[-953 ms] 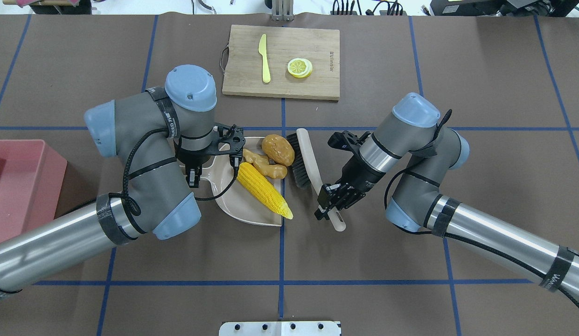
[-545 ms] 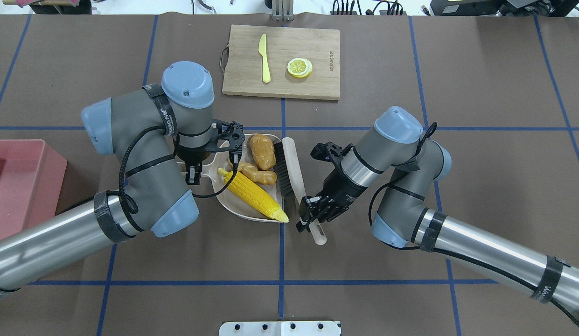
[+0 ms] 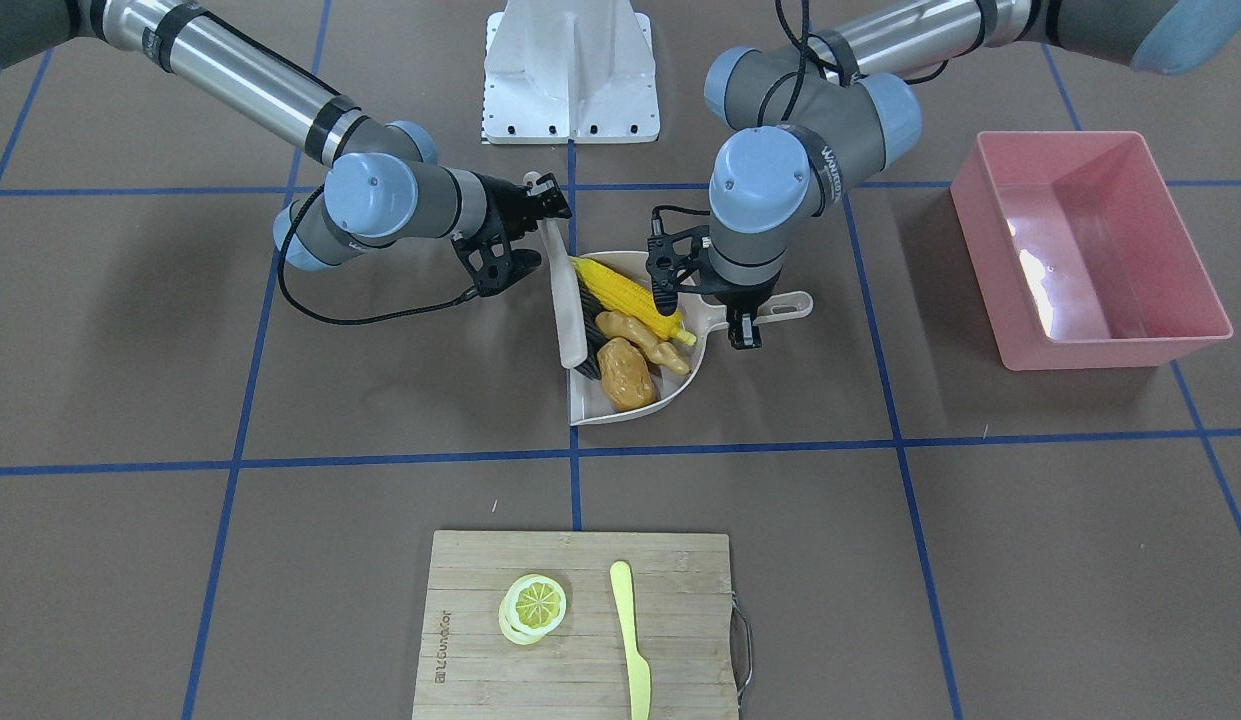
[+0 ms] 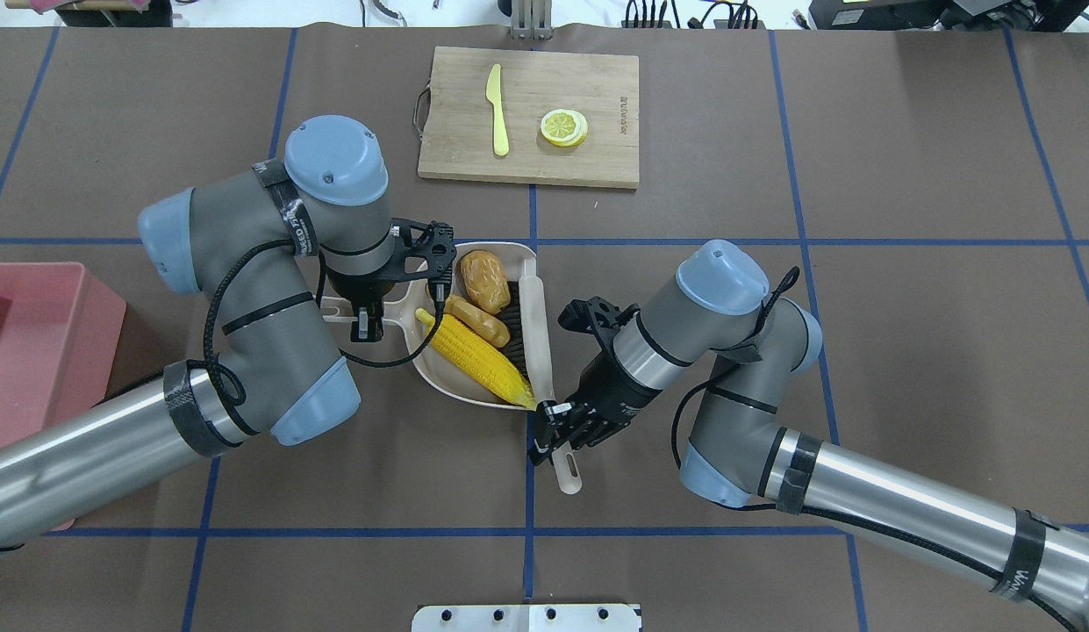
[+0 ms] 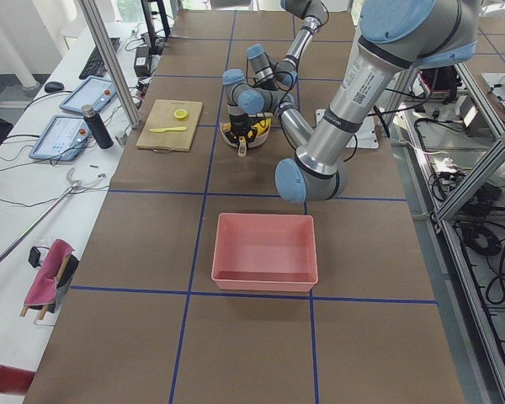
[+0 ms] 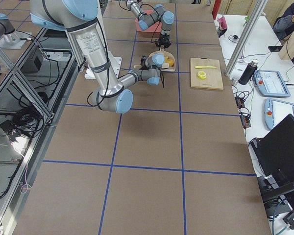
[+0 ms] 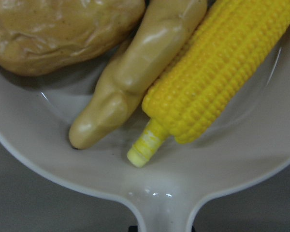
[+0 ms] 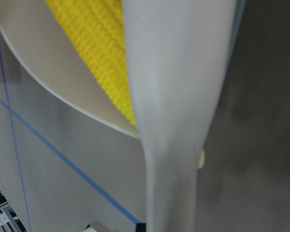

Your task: Sweep and dump trash into bin

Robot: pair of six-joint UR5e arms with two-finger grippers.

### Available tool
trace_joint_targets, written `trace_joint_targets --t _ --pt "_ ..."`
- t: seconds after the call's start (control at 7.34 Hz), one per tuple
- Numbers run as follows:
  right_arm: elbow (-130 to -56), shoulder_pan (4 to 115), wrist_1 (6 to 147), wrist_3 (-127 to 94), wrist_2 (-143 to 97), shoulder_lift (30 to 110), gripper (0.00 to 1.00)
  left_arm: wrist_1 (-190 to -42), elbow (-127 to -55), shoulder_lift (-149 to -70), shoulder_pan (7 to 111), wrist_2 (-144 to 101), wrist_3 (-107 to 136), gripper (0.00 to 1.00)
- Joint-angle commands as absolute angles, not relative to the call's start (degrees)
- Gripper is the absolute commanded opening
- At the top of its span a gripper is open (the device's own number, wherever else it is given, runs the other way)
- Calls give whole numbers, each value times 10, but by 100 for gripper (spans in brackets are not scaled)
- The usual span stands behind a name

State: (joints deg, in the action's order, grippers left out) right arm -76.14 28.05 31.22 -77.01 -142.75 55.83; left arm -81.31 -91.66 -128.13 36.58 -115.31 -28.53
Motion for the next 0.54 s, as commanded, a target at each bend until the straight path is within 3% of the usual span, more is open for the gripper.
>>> trace_joint_targets --t 0.0,0.41 --pt "-772 279 313 -776 -1426 559 0 -886 -915 -1264 366 -1153 -224 0" --pt "-820 301 382 -774 -1430 562 0 -934 -914 -1258 368 -1156 -210 0"
